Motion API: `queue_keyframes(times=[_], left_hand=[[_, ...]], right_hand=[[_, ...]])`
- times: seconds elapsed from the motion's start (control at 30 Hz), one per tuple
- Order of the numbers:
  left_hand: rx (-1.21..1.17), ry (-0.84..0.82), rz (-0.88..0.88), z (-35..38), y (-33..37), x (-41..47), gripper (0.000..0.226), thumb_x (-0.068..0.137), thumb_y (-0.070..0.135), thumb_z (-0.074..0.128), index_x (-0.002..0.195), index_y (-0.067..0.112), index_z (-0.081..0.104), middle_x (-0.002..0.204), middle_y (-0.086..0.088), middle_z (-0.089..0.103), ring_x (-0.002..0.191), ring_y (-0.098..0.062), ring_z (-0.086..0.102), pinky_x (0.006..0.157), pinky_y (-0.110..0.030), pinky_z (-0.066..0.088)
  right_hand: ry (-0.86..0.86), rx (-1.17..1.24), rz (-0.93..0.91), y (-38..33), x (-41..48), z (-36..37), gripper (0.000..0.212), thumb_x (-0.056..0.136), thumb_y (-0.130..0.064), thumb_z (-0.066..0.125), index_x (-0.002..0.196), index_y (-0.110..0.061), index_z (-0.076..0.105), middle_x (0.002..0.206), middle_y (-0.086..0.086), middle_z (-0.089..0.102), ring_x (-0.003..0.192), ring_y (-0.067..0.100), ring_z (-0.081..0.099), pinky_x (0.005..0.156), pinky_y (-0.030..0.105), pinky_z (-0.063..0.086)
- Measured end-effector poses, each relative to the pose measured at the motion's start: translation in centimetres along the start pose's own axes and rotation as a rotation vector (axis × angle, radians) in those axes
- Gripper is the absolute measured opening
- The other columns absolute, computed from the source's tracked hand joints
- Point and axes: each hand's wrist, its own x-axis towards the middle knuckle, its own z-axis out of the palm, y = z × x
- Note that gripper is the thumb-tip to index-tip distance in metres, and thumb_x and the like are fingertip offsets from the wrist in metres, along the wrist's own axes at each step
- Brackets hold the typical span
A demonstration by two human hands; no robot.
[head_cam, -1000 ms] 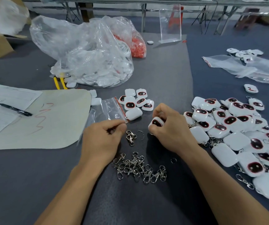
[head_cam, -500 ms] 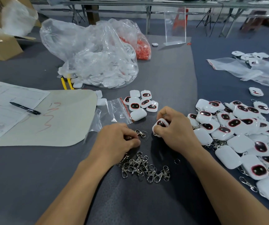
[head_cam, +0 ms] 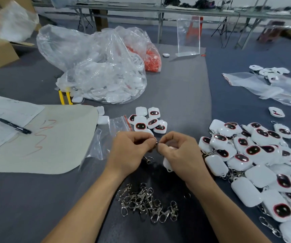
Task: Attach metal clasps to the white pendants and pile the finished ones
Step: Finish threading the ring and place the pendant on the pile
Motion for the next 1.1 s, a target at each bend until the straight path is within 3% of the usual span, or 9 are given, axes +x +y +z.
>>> queue_keyframes(times=[0.1, 0.2, 0.37, 0.53, 0.73, 0.83, 0.93, 1.1], left_hand=[[0.057, -0.016, 0.043, 0.3, -0.2, -0.1, 0.009, 0.082, 0.023, 0.071, 0.076, 0.023, 0.078, 0.068, 0.0, 0.072, 0.064, -0.018, 0.065, 0.065, -0.035, 0.053], [0.077, -0.024, 0.094, 0.2, -0.1, -0.3, 0.009, 0.083, 0.025, 0.071, 0.077, 0.025, 0.077, 0.068, 0.002, 0.071, 0.065, -0.018, 0.063, 0.066, -0.034, 0.052], [0.046, 0.013, 0.159, 0.3, 0.1, -0.8, 0.019, 0.078, 0.012, 0.075, 0.082, 0.031, 0.079, 0.077, 0.01, 0.075, 0.071, -0.007, 0.07, 0.066, -0.021, 0.054], [0.087, 0.001, 0.126, 0.4, 0.2, -1.1, 0.026, 0.072, 0.007, 0.075, 0.079, 0.031, 0.08, 0.078, 0.01, 0.076, 0.073, -0.012, 0.071, 0.068, -0.029, 0.058], [0.109, 0.006, 0.175, 0.4, 0.6, -1.5, 0.027, 0.065, 0.007, 0.072, 0.073, 0.032, 0.077, 0.072, 0.009, 0.073, 0.063, -0.009, 0.064, 0.061, -0.017, 0.05], [0.121, 0.004, 0.171, 0.3, 0.7, -1.6, 0.031, 0.066, 0.002, 0.075, 0.073, 0.032, 0.077, 0.071, 0.011, 0.073, 0.063, -0.005, 0.064, 0.062, -0.016, 0.049], [0.158, 0.035, 0.142, 0.1, 0.7, -1.6, 0.034, 0.073, -0.001, 0.08, 0.079, 0.033, 0.078, 0.075, 0.016, 0.074, 0.07, -0.003, 0.069, 0.065, -0.013, 0.05], [0.117, -0.003, 0.082, 0.2, 0.7, -1.0, 0.022, 0.077, 0.019, 0.081, 0.088, 0.037, 0.08, 0.081, 0.017, 0.076, 0.076, -0.004, 0.073, 0.067, -0.015, 0.055]], right_hand=[[0.024, -0.075, -0.036, 0.0, -0.2, 0.1, 0.016, 0.081, -0.017, 0.079, 0.075, -0.028, 0.07, 0.066, -0.009, 0.072, 0.057, 0.004, 0.063, 0.054, 0.016, 0.046], [0.048, -0.075, -0.042, -0.2, -0.2, 0.1, 0.017, 0.08, -0.013, 0.079, 0.07, -0.026, 0.073, 0.057, -0.006, 0.068, 0.047, 0.002, 0.055, 0.048, 0.012, 0.041], [-0.003, 0.079, 0.032, -0.6, 0.0, -0.4, 0.018, 0.072, -0.003, 0.077, 0.065, -0.019, 0.077, 0.059, 0.016, 0.064, 0.053, 0.012, 0.048, 0.054, 0.027, 0.041], [0.012, -0.098, -0.051, -0.5, -0.3, -0.4, 0.019, 0.074, -0.005, 0.076, 0.064, -0.021, 0.075, 0.048, -0.001, 0.06, 0.045, 0.005, 0.046, 0.048, 0.017, 0.037], [-0.017, -0.209, -0.137, -0.4, -0.6, -0.2, 0.016, 0.075, -0.008, 0.072, 0.065, -0.02, 0.07, 0.051, -0.005, 0.063, 0.048, 0.012, 0.056, 0.05, 0.017, 0.041], [-0.026, -0.215, -0.161, -0.5, -0.7, -0.4, 0.014, 0.076, -0.011, 0.073, 0.066, -0.02, 0.071, 0.052, -0.009, 0.062, 0.048, 0.005, 0.052, 0.051, 0.014, 0.038], [0.008, -0.119, -0.144, -0.5, -0.4, -0.4, 0.021, 0.076, -0.005, 0.072, 0.063, -0.021, 0.072, 0.05, -0.004, 0.061, 0.048, 0.003, 0.048, 0.048, 0.019, 0.038], [-0.014, 0.226, -0.005, -0.3, 0.4, -0.4, 0.016, 0.075, -0.009, 0.072, 0.067, -0.021, 0.078, 0.059, 0.005, 0.068, 0.055, 0.012, 0.057, 0.053, 0.024, 0.045]])
